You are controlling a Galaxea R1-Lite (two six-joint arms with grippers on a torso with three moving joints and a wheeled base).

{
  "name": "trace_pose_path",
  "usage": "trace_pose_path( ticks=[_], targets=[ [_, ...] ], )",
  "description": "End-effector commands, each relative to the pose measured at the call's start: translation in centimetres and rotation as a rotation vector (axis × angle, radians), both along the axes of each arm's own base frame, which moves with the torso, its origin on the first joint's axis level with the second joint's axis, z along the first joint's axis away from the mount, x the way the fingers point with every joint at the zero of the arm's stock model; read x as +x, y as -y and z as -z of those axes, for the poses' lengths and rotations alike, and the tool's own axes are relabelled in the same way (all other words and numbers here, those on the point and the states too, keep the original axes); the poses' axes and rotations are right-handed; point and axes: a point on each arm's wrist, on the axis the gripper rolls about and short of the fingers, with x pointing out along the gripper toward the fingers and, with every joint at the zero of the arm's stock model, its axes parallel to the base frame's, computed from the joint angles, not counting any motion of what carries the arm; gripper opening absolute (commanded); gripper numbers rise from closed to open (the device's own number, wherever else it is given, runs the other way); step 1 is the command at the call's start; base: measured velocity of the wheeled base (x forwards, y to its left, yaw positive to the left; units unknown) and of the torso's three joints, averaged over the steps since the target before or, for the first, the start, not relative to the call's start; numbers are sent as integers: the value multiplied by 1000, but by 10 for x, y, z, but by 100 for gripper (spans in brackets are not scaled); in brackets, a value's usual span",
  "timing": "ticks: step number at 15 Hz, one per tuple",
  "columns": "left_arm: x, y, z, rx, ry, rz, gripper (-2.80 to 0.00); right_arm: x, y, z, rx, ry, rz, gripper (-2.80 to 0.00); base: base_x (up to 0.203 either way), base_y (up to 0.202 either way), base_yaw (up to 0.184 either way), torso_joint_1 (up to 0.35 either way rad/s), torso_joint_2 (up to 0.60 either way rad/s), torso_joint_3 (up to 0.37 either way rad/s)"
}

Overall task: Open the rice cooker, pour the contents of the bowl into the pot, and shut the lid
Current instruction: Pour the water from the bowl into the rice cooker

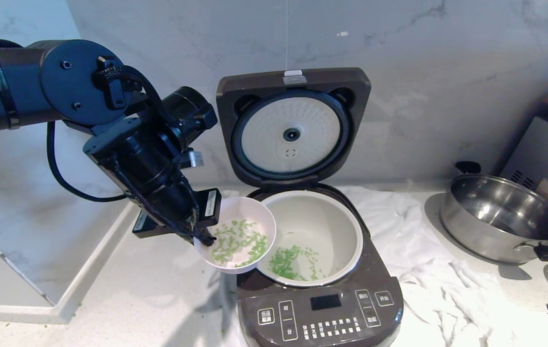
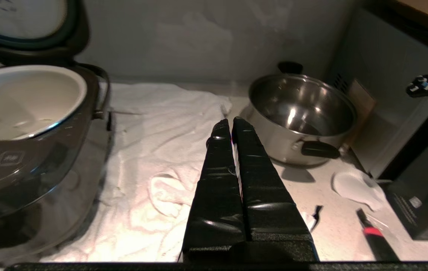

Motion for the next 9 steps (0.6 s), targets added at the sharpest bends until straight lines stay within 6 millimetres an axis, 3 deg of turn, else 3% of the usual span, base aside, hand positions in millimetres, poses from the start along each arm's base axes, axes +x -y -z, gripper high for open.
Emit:
trace_pose_path(
  ticks=[1, 5, 7, 9],
  targets=[
    [-2, -1, -1, 0, -4, -6, -280, -24, -1, 32, -8, 126, -31, -280, 0, 0, 0, 0, 0, 0],
    [-4, 2, 0, 3, -5, 6, -280, 2, -4, 103, -45, 5, -99, -280, 0, 0, 0, 0, 0, 0],
    [-4, 5, 1, 5, -10, 15, -280, 0, -5, 100, -5, -15, -108, -280, 0, 0, 0, 0, 0, 0],
    [-4, 9, 1, 3, -7, 23, -280, 1, -4, 100, 153, -21, -71, -280, 0, 0, 0, 0, 0, 0]
  ],
)
